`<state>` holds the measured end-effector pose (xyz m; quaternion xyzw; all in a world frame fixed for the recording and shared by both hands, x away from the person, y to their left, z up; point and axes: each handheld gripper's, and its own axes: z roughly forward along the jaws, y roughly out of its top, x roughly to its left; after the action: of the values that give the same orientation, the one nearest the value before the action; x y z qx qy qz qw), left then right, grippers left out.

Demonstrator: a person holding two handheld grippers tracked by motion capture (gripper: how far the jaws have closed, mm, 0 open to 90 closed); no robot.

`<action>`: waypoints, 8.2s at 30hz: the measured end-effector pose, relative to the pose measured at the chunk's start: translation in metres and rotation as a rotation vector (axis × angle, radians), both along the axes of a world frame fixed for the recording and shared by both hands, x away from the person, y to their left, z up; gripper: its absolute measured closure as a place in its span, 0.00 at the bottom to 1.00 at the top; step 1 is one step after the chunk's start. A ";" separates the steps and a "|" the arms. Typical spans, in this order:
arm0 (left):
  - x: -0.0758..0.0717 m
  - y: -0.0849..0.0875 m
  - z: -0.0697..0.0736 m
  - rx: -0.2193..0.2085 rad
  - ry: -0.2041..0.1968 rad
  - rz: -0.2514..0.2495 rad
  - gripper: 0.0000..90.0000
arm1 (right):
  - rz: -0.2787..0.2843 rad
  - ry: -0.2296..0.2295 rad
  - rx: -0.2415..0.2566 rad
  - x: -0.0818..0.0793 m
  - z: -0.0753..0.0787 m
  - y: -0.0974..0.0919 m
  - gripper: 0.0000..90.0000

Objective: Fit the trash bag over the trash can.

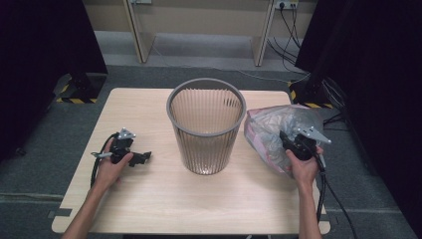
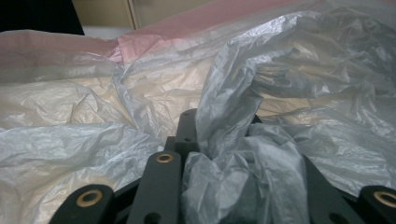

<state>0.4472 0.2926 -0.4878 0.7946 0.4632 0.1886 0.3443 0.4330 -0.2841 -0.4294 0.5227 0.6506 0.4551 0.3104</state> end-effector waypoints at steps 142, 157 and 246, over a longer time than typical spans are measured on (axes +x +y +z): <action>-0.040 0.000 0.178 -0.632 -0.565 -0.125 0.16 | 0.345 -0.172 -0.034 0.064 0.192 0.134 0.76; -0.017 -0.048 0.205 -0.583 -0.476 -0.221 0.22 | 0.354 -0.172 -0.022 0.069 0.189 0.140 0.75; 0.003 -0.003 0.002 -0.021 -0.030 -0.006 0.16 | 0.198 0.087 -0.026 0.062 0.045 0.097 0.29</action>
<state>0.4500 0.2892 -0.4863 0.7894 0.4576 0.1945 0.3601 0.4954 -0.1873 -0.3841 0.4710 0.7178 0.4521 0.2419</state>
